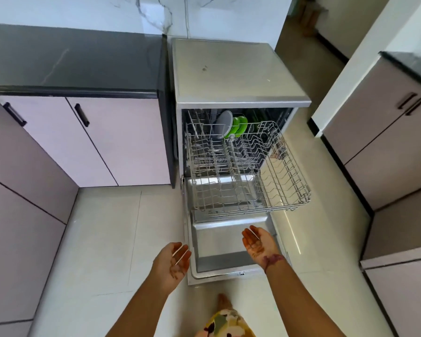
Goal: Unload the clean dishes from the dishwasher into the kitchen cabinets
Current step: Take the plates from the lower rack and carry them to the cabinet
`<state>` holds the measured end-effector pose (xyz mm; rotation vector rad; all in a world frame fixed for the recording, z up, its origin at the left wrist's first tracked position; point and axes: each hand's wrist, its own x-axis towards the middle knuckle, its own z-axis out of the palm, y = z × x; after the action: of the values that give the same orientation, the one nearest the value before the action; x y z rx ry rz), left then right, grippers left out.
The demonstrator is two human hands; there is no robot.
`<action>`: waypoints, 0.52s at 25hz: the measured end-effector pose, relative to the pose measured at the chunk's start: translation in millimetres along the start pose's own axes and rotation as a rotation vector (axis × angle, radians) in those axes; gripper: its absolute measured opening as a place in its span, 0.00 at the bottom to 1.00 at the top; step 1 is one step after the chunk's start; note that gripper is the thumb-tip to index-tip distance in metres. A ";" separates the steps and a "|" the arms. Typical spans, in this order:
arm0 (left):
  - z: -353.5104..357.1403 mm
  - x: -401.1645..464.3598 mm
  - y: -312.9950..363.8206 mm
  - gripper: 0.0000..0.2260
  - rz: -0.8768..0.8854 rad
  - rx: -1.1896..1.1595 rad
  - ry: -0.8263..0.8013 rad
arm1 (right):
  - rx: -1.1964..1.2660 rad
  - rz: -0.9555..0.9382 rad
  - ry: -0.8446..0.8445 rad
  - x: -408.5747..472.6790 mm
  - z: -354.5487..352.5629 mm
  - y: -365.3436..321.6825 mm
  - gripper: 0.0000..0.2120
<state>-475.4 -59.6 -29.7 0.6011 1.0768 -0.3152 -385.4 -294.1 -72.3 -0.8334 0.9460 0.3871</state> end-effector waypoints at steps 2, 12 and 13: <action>26.0 5.6 -7.5 0.05 -0.017 0.022 -0.006 | 0.007 -0.002 0.007 10.3 -5.0 -15.4 0.09; 167.1 117.1 -38.8 0.08 -0.099 0.052 0.054 | -0.066 0.125 0.204 120.8 -12.4 -105.9 0.19; 181.0 130.3 -43.0 0.08 -0.128 0.062 0.071 | -0.076 0.146 0.221 135.9 -11.7 -116.7 0.25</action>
<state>-307.6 -196.5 -97.9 0.6036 1.1797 -0.4429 -244.4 -384.9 -136.3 -0.8917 1.2076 0.4660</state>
